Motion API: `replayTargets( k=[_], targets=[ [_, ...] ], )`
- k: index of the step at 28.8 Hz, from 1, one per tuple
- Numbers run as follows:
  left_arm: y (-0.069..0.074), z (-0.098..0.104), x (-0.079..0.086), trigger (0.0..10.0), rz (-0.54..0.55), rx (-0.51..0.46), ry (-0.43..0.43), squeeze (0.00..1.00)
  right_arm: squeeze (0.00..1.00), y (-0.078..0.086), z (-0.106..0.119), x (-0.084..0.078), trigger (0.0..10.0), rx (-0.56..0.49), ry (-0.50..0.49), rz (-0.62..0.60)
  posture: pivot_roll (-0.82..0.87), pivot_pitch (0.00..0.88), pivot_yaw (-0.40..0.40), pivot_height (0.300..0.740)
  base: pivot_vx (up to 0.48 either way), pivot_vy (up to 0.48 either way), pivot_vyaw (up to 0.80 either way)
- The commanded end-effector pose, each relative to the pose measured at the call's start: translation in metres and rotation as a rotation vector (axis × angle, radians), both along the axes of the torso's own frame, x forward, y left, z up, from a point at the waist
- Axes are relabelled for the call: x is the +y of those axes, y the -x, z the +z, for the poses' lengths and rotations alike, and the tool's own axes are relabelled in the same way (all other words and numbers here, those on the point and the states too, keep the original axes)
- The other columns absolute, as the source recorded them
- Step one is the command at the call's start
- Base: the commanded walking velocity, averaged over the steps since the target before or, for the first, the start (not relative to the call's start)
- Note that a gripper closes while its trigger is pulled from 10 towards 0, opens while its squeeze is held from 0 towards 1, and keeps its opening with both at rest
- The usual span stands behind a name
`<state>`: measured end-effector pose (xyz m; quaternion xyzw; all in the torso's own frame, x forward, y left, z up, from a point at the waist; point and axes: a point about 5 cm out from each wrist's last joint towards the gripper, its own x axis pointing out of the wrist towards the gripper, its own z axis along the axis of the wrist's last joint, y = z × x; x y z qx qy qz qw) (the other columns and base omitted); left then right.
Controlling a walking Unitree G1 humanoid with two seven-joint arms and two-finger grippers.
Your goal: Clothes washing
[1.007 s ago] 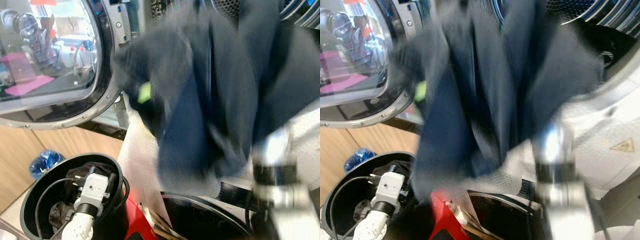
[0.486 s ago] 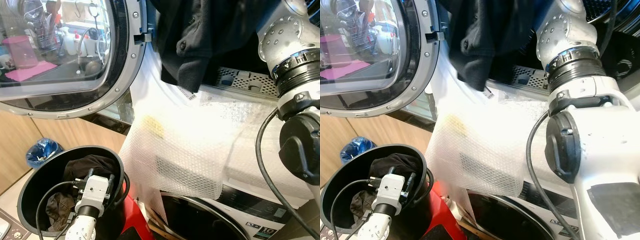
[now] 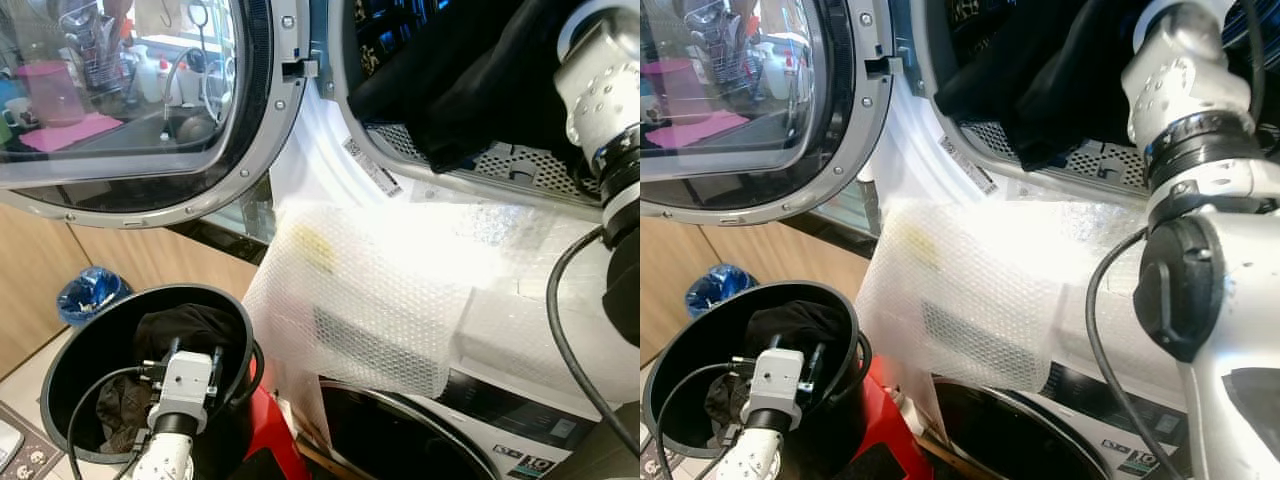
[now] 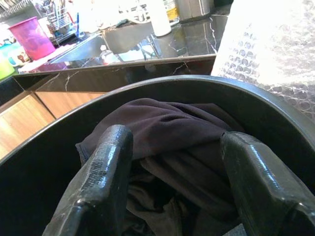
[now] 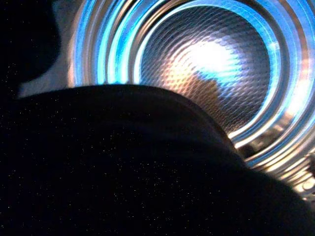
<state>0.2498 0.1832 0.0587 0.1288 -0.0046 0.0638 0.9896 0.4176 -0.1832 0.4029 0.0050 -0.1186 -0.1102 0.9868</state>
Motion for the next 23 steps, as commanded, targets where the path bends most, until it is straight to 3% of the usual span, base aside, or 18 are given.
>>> replayTargets(
  k=[1, 4, 6, 7, 8, 12, 14, 19, 21, 23],
  targets=[
    [0.005, -0.008, -0.002, 10.0, -0.012, 0.047, 0.003, 0.0, 0.0, -0.003, -0.008, 0.006, 10.0, 0.044, 0.326, -0.052, 0.07, 0.0, -0.004, 0.74, 0.0, 0.0, 0.0],
    [0.006, -0.007, -0.004, 10.0, -0.02, 0.045, 0.004, 0.0, 0.0, -0.003, -0.008, 0.013, 10.0, 0.037, 0.548, -0.053, 0.08, 0.0, -0.007, 0.74, 0.0, 0.0, 0.0],
    [0.007, -0.006, -0.005, 10.0, -0.022, 0.043, 0.006, 0.0, 0.0, -0.003, -0.006, 0.023, 10.0, 0.014, 0.647, -0.015, 0.08, 0.0, -0.01, 0.74, 0.0, 0.0, 0.0],
    [0.007, -0.006, -0.005, 10.0, -0.022, 0.043, 0.006, 0.0, 0.0, -0.003, -0.006, 0.023, 10.0, 0.014, 0.647, -0.015, 0.08, 0.0, -0.01, 0.74, 0.0, 0.0, 0.0],
    [0.009, -0.007, -0.005, 10.0, -0.023, 0.045, 0.001, 0.0, 0.0, -0.002, -0.002, 0.04, 10.0, -0.026, 0.777, 0.055, 0.09, 0.0, -0.014, 0.74, 0.0, 0.0, 0.0],
    [0.013, -0.008, -0.006, 10.0, -0.027, 0.048, -0.001, 0.0, 0.0, -0.001, -0.001, 0.057, 10.0, -0.053, 0.873, 0.144, 0.1, 0.0, -0.023, 0.74, 0.0, 0.0, 0.0],
    [0.015, -0.008, -0.007, 10.0, -0.027, 0.049, 0.0, 0.0, 0.0, -0.001, -0.002, 0.06, 10.0, -0.052, 0.861, 0.18, 0.11, 0.0, -0.026, 0.74, 0.0, 0.0, 0.0],
    [0.023, -0.007, -0.01, 10.0, -0.039, 0.052, -0.008, 0.0, 0.0, 0.001, -0.017, 0.089, 10.0, 0.009, 1.084, 0.433, 0.16, 0.0, -0.046, 0.74, 0.0, 0.0, 0.0],
    [0.025, -0.006, -0.011, 10.0, -0.041, 0.051, -0.013, 0.0, 0.0, 0.003, -0.016, 0.096, 10.0, 0.02, 1.041, 0.518, 0.18, 0.0, -0.055, 0.74, 0.0, 0.0, 0.0],
    [0.028, -0.006, -0.011, 10.0, -0.036, 0.052, -0.014, 0.0, 0.0, 0.003, -0.008, 0.094, 10.0, 0.0, 0.897, 0.513, 0.19, 0.0, -0.057, 0.74, 0.0, 0.0, 0.0]
  ],
)
